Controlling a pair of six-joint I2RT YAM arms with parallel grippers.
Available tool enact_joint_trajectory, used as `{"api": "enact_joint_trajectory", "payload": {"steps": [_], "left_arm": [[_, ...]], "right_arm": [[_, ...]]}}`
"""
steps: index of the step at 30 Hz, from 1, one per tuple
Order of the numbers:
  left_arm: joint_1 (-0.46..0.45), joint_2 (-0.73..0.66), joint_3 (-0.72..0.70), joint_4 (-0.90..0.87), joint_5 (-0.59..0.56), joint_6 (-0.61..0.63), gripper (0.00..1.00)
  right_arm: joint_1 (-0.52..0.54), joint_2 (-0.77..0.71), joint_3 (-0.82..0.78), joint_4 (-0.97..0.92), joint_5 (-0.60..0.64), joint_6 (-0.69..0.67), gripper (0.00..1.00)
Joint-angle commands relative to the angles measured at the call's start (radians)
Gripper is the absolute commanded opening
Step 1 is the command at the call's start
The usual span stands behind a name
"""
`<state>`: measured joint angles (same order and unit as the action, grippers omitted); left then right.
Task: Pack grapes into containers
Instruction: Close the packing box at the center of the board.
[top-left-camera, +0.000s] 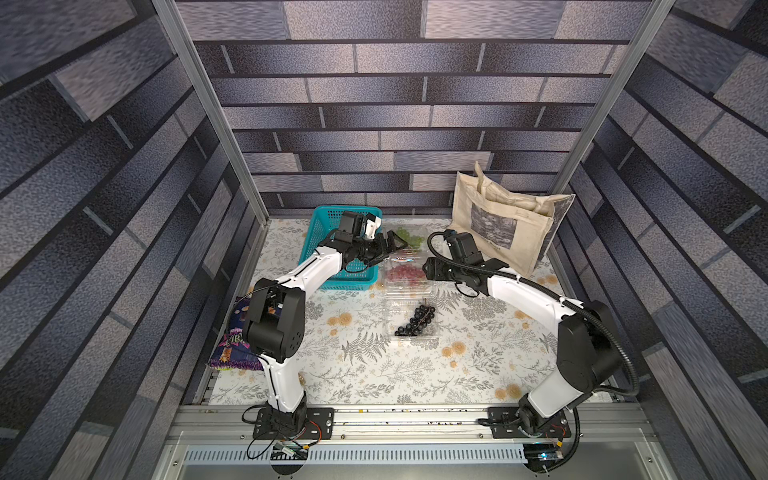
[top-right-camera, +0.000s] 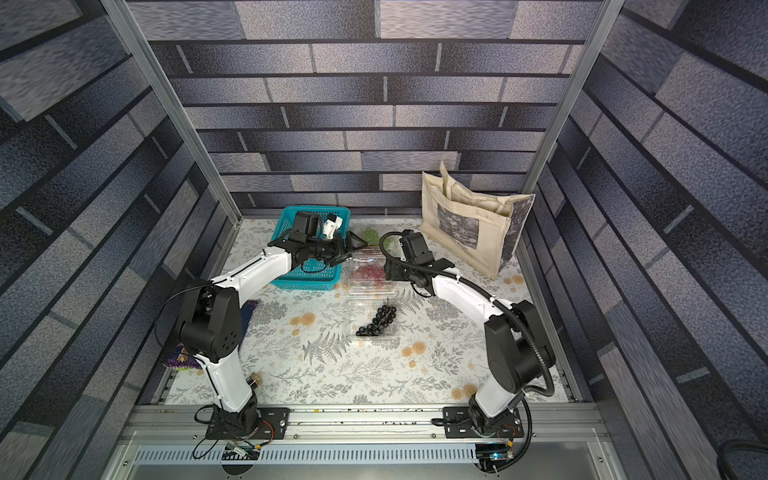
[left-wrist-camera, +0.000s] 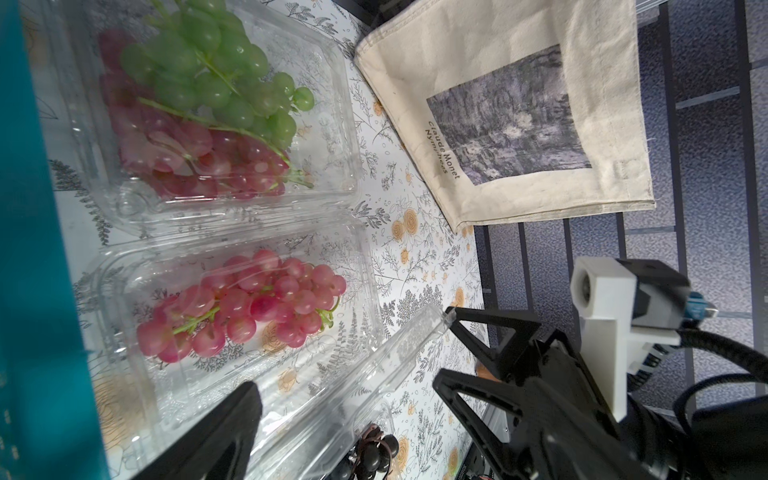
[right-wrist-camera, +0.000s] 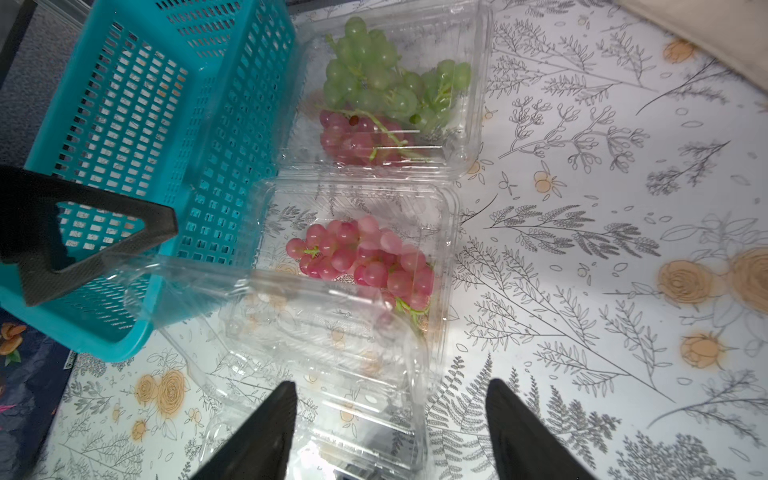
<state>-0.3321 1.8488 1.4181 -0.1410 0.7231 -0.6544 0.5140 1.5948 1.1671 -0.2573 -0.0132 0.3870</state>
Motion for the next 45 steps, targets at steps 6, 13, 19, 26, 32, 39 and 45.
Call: {"api": "enact_joint_trajectory", "payload": {"steps": [6,13,19,26,32,39,45], "left_arm": [[-0.012,-0.033,-0.016,0.042,0.034,-0.007,1.00],[-0.030,-0.056,-0.041,0.038,0.045,-0.005,1.00],[-0.044,-0.078,-0.058,0.026,0.041,0.006,1.00],[-0.056,-0.100,-0.074,0.028,0.039,0.005,1.00],[-0.064,-0.109,-0.075,0.027,0.039,0.004,1.00],[-0.070,-0.116,-0.079,0.038,0.039,0.002,1.00],[-0.074,-0.116,-0.078,0.041,0.039,-0.002,1.00]], "right_arm": [[-0.038,-0.084,0.026,-0.054,0.004,0.039,1.00],[-0.133,-0.051,0.059,-0.101,-0.063,0.107,1.00],[-0.156,0.079,0.175,-0.174,-0.136,0.077,1.00],[-0.158,0.223,0.281,-0.236,-0.213,0.033,1.00],[-0.158,0.260,0.324,-0.260,-0.315,-0.008,1.00],[-0.157,0.202,0.259,-0.243,-0.377,-0.039,1.00],[-0.157,0.140,0.190,-0.205,-0.412,-0.032,1.00]]}}
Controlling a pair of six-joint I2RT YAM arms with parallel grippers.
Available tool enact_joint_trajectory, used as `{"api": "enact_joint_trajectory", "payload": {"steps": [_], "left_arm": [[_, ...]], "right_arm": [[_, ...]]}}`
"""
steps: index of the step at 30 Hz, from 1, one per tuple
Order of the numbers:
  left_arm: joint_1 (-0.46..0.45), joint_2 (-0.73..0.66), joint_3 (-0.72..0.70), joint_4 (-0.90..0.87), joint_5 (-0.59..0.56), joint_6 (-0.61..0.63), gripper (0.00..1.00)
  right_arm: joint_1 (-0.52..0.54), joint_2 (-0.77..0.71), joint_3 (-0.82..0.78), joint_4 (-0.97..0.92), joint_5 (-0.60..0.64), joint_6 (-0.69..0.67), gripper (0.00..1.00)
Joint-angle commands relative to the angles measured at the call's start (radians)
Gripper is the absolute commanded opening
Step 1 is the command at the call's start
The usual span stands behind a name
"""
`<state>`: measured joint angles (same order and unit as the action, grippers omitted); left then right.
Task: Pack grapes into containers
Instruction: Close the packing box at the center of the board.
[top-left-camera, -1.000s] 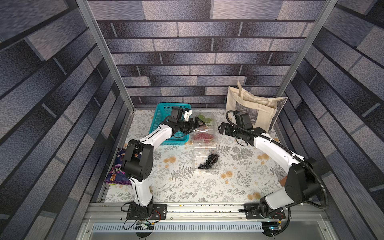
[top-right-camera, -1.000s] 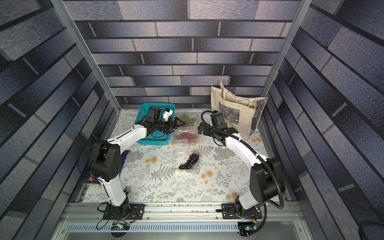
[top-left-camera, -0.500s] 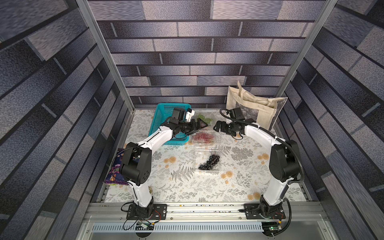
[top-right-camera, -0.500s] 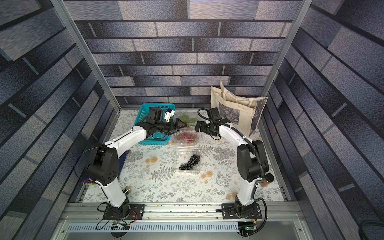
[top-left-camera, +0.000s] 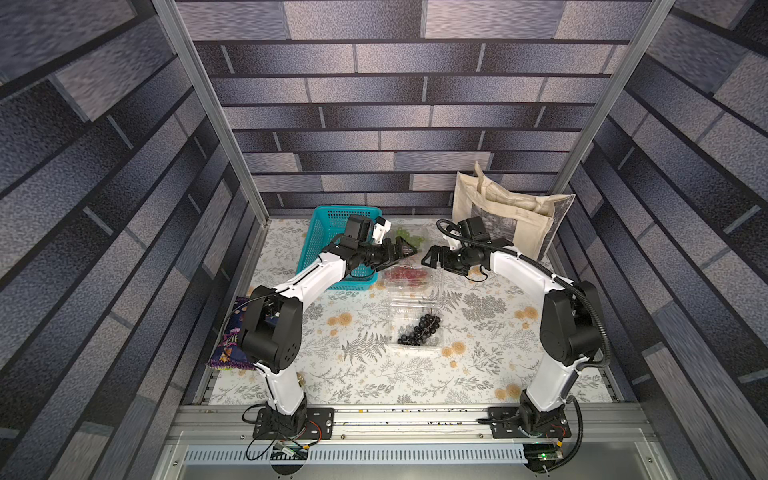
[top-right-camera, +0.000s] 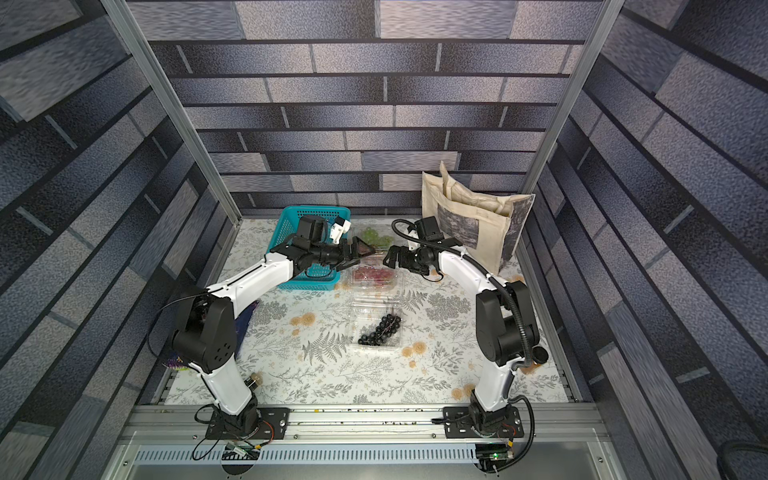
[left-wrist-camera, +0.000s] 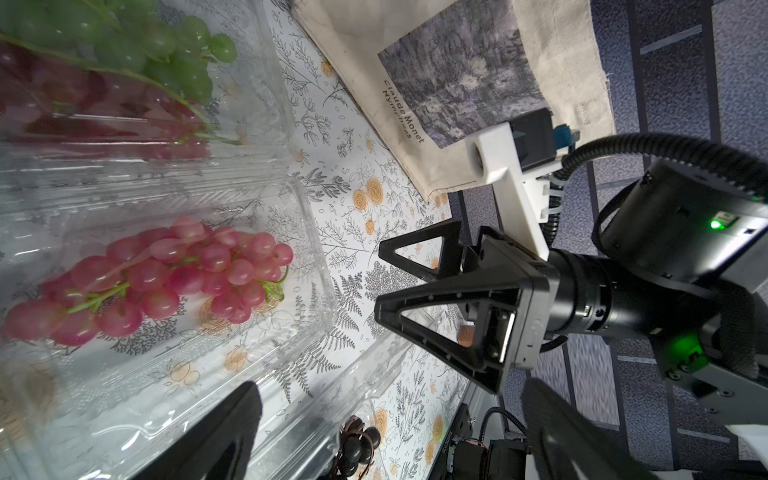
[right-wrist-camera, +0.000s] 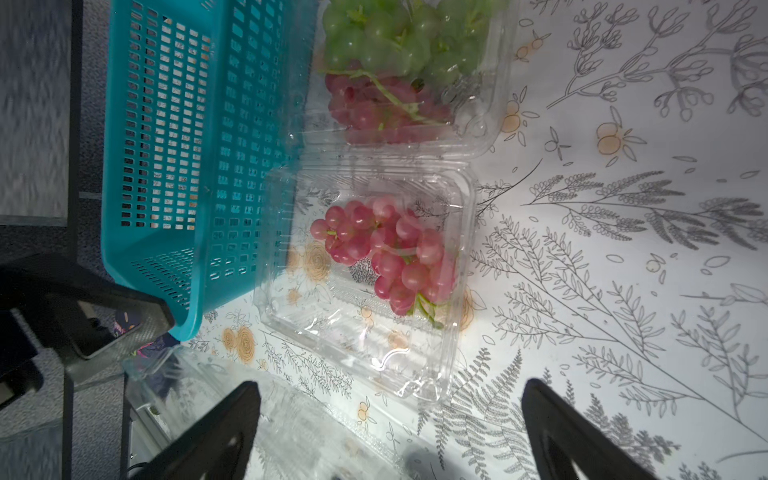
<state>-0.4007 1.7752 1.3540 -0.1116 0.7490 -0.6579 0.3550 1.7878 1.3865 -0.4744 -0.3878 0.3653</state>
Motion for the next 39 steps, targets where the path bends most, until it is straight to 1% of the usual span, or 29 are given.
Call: {"api": "enact_joint_trajectory", "payload": {"steps": [1,9,20,27,29,33,36,39], "left_arm": [[-0.006,-0.042,-0.015,0.011,0.012,0.001,1.00],[-0.007,-0.053,-0.016,0.010,0.010,0.003,1.00],[-0.006,-0.048,-0.014,0.014,0.010,-0.002,1.00],[-0.005,-0.046,-0.013,0.014,0.008,-0.004,1.00],[-0.005,-0.043,-0.012,0.016,0.009,-0.003,1.00],[-0.006,-0.041,-0.007,0.019,0.009,-0.009,1.00],[-0.006,-0.040,-0.003,0.017,0.009,-0.009,1.00],[-0.006,-0.036,0.000,0.014,0.008,-0.007,1.00]], "right_arm": [[0.002,-0.064,-0.040,0.022,-0.044,-0.007,1.00],[0.004,-0.132,-0.101,0.072,-0.116,-0.005,1.00],[0.005,-0.166,-0.147,0.076,-0.087,-0.010,1.00],[0.004,-0.234,-0.223,0.073,-0.043,-0.022,1.00],[0.003,-0.241,-0.249,0.074,-0.043,-0.022,0.97],[0.012,-0.249,-0.307,0.111,-0.051,-0.009,0.88],[0.035,-0.253,-0.311,0.119,-0.044,-0.010,0.86],[0.059,-0.266,-0.361,0.119,-0.028,-0.017,0.87]]}}
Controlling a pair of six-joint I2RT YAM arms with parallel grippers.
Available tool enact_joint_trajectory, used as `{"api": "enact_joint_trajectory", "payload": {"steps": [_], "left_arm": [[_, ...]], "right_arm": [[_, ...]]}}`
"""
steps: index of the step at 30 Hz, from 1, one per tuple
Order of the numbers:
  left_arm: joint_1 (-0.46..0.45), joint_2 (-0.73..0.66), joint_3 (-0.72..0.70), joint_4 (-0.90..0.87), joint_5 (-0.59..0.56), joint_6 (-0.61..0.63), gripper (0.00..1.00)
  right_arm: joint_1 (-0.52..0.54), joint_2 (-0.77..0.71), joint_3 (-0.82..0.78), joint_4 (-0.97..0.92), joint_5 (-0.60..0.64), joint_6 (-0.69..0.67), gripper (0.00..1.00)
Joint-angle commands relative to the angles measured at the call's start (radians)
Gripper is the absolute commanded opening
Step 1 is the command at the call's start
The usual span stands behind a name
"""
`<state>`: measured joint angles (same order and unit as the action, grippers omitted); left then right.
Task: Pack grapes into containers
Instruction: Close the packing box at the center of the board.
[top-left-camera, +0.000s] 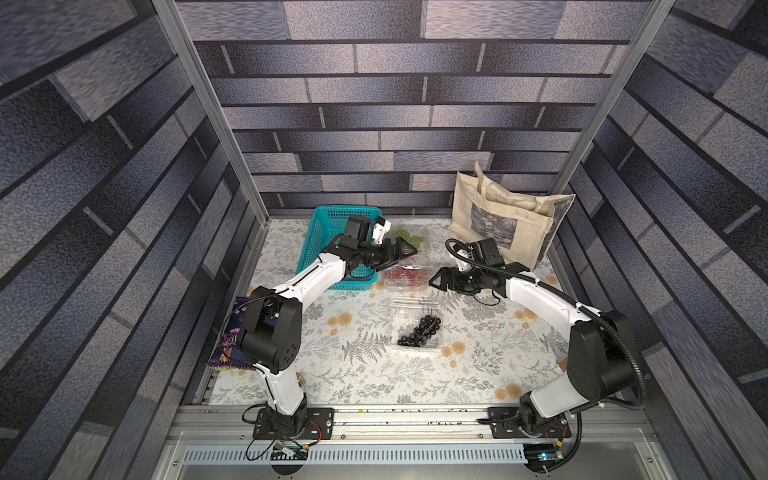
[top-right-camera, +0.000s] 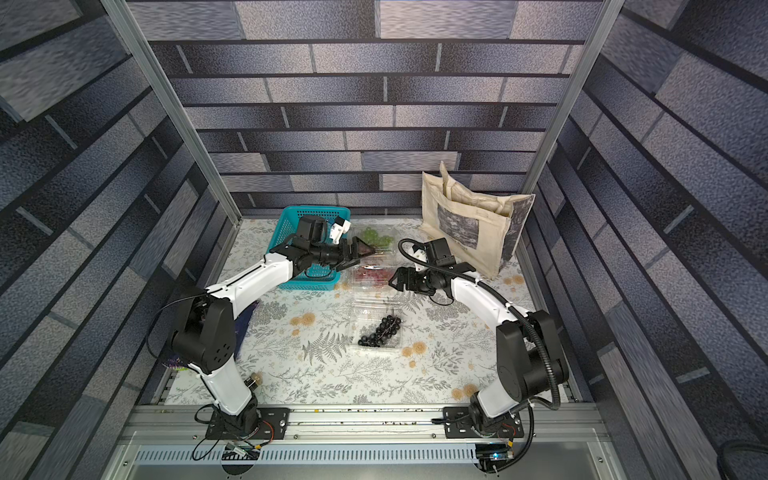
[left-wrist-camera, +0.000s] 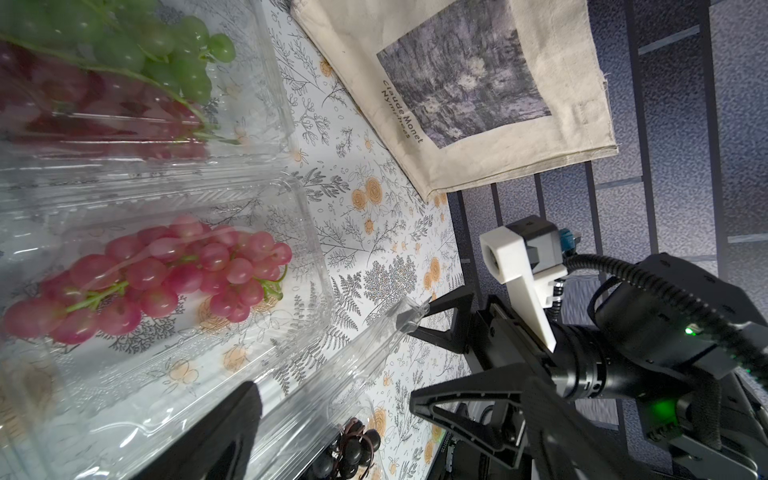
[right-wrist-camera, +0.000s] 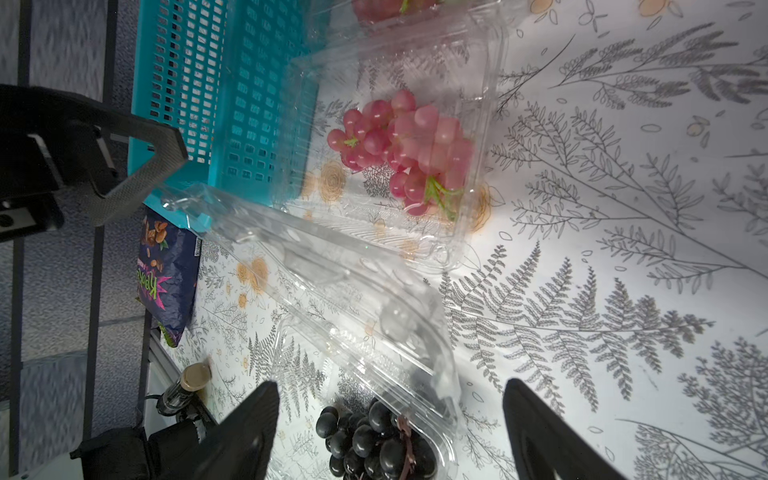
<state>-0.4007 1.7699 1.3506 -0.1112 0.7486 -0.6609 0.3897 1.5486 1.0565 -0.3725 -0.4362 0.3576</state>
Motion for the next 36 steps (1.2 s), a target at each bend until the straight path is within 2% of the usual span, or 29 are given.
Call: {"api": "enact_joint_trajectory", "payload": {"steps": [1,8,14,18,25,32,36], "left_arm": [[-0.006,-0.030,0.003,0.014,0.009,-0.003,1.00],[-0.005,-0.029,-0.001,0.018,0.006,-0.007,1.00],[-0.002,-0.032,0.003,0.013,0.009,-0.007,1.00],[0.000,-0.035,-0.002,0.011,0.009,-0.007,1.00],[0.046,-0.058,-0.044,0.059,0.031,-0.057,1.00],[0.073,-0.106,-0.080,0.024,0.032,-0.044,1.00],[0.072,-0.139,-0.132,0.030,0.026,-0.058,1.00]], "right_arm": [[0.028,-0.033,-0.037,0.018,0.028,-0.007,0.87],[0.050,-0.014,-0.080,0.083,0.074,0.031,0.75],[0.057,0.011,-0.086,0.146,0.180,0.060,0.56],[0.057,0.026,-0.070,0.158,0.220,0.053,0.52],[0.057,0.076,-0.047,0.172,0.236,0.034,0.51],[0.058,0.102,-0.019,0.207,0.231,0.033,0.39],[0.058,0.121,0.000,0.213,0.230,0.034,0.27]]}}
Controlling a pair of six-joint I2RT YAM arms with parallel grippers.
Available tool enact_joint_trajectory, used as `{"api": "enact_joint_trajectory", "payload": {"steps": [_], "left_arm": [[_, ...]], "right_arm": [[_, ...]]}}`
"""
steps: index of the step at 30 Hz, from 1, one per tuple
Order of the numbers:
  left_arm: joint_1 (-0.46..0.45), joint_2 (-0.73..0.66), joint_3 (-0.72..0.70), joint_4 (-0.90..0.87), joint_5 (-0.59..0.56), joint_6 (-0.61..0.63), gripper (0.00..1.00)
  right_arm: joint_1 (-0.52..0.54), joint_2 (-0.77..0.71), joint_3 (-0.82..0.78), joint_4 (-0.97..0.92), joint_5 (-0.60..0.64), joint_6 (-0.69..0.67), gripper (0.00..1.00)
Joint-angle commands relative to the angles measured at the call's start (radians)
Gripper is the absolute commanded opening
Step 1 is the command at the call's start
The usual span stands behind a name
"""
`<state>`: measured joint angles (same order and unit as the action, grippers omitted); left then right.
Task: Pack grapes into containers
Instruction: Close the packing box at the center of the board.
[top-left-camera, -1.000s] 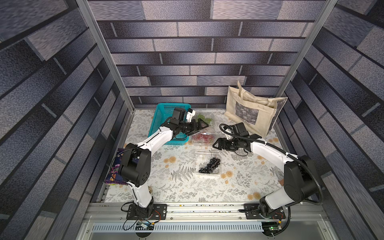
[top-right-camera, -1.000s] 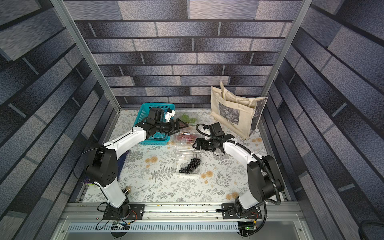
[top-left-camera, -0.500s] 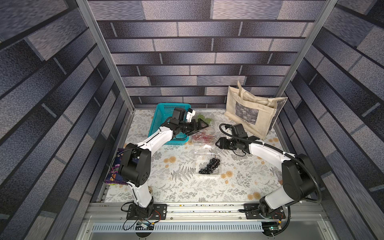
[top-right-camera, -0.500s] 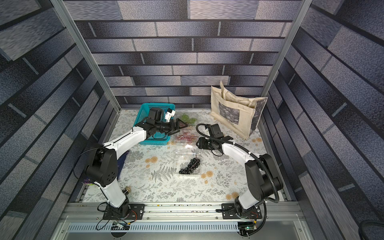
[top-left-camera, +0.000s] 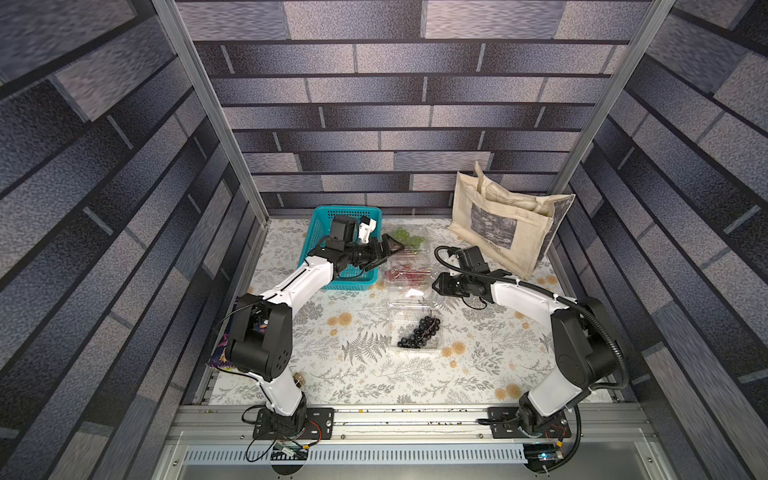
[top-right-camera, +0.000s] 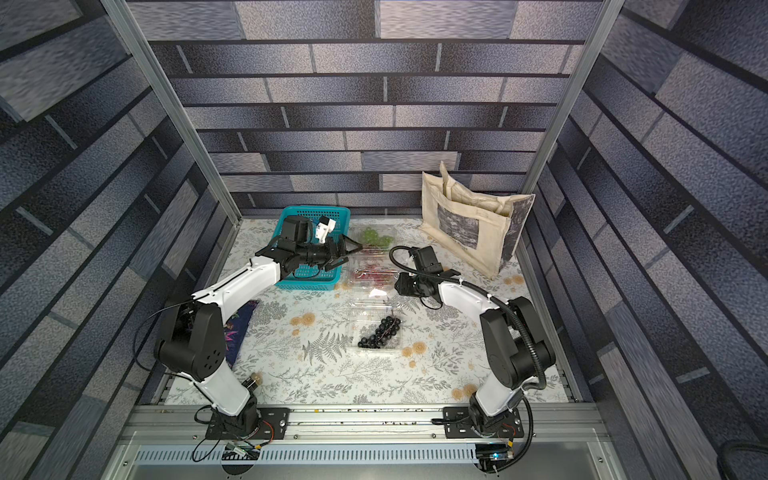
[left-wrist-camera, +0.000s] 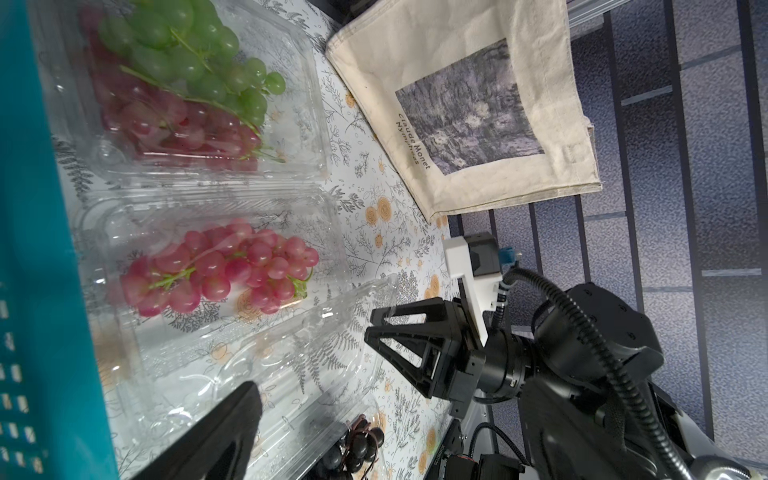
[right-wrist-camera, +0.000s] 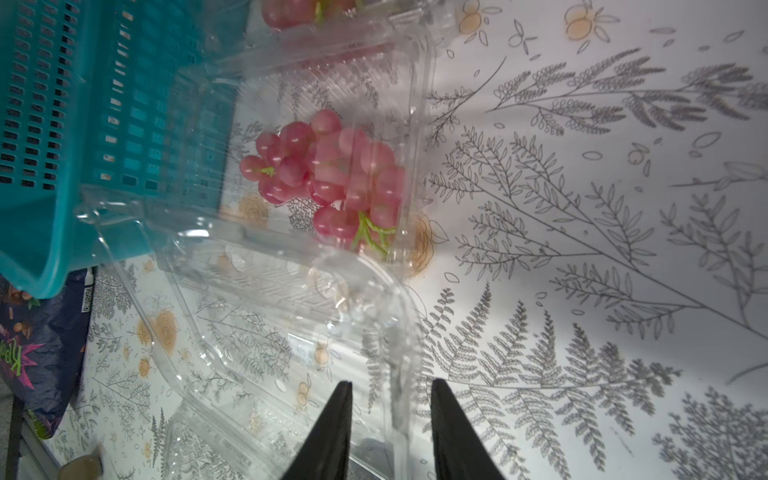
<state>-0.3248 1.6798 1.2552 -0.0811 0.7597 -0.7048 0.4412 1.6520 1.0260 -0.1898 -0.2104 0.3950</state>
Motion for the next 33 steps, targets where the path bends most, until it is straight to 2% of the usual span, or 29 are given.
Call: {"api": "enact_joint_trajectory", "payload": {"steps": [1,12,18,22,25,30,33], "left_arm": [[-0.004,-0.057,-0.054,0.006,0.012,-0.021,1.00],[-0.027,-0.162,-0.199,0.034,-0.012,-0.076,1.00],[-0.059,-0.216,-0.245,0.050,-0.031,-0.124,1.00],[-0.114,-0.226,-0.243,0.023,-0.047,-0.134,1.00],[-0.155,-0.218,-0.247,0.003,-0.072,-0.157,1.00],[-0.201,-0.184,-0.289,0.078,-0.101,-0.269,1.00],[-0.229,-0.141,-0.284,0.085,-0.132,-0.295,1.00]], "right_arm": [[0.006,0.025,0.057,0.030,0.005,-0.003,0.24],[0.007,0.079,0.117,0.051,0.032,0.031,0.00],[0.006,0.096,0.145,0.069,0.066,0.045,0.00],[0.004,0.128,0.193,0.050,0.079,0.026,0.00],[0.004,0.143,0.215,0.056,0.087,0.022,0.00],[0.002,0.164,0.244,0.059,0.097,0.010,0.00],[0.003,0.178,0.263,0.049,0.097,-0.004,0.00]]}}
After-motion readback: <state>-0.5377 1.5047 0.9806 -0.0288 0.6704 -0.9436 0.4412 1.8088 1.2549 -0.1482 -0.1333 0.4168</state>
